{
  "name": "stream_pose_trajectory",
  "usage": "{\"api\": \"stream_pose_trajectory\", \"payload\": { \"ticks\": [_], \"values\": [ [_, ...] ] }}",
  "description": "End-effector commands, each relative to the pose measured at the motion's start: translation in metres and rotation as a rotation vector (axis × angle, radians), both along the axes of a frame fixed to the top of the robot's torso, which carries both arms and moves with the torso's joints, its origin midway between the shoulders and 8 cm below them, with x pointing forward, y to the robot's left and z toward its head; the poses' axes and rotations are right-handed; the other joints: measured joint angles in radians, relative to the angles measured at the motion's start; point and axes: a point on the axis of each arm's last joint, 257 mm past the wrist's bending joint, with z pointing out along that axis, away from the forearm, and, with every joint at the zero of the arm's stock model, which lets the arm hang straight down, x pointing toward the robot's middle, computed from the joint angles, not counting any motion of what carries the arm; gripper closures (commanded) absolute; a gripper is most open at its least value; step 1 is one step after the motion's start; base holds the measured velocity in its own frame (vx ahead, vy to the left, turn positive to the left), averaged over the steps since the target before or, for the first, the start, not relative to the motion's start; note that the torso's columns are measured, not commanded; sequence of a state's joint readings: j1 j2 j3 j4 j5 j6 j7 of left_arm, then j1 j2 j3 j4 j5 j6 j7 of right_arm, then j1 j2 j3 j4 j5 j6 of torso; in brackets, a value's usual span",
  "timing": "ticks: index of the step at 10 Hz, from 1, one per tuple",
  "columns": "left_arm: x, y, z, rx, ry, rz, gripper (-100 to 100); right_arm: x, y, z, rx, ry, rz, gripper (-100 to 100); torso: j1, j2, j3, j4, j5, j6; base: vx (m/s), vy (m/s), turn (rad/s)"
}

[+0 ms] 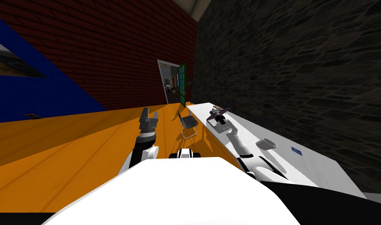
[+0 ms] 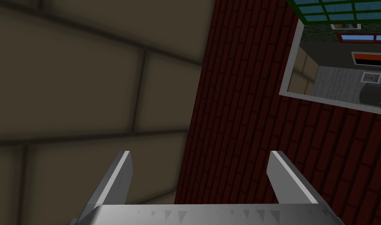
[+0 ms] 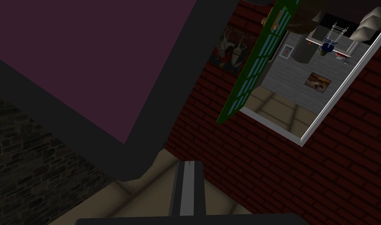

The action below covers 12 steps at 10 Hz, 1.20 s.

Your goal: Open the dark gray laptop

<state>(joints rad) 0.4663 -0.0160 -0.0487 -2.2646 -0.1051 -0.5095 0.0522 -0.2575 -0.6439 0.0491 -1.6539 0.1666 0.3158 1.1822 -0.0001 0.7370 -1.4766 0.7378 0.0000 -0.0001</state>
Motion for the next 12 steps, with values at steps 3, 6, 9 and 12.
{"api": "stream_pose_trajectory", "payload": {
  "ticks": [3, 6, 9, 12],
  "values": [
    [0.0, 0.0, 0.0, 0.0, 0.0, 0.0, 0, -0.001, 0.001, -0.015, 0.017, -0.035, 0.022, 100, 0.0, 0.0, 0.0, 0.0, 0.0, 0.0, -0.027, 0.009, -0.021],
    [0.0, 0.0, 0.0, 0.0, 0.0, 0.0, 0, -0.004, 0.006, -0.011, -0.007, -0.061, 0.048, -100, 0.0, 0.0, 0.0, 0.0, 0.0, 0.0, -0.012, 0.001, -0.008],
    [0.0, 0.0, 0.0, 0.0, 0.0, 0.0, 0, -0.012, 0.011, -0.01, -0.05, -0.092, 0.07, -100, -0.003, -0.001, 0.0, 0.0, -0.001, 0.001, 0.027, -0.028, 0.013],
    [0.0, 0.0, 0.0, 0.0, 0.0, 0.0, 0, -0.019, 0.015, -0.008, -0.093, -0.123, 0.09, -100, 0.001, 0.002, 0.001, 0.0, 0.0, 0.0, 0.023, -0.036, 0.013]
  ]
}}
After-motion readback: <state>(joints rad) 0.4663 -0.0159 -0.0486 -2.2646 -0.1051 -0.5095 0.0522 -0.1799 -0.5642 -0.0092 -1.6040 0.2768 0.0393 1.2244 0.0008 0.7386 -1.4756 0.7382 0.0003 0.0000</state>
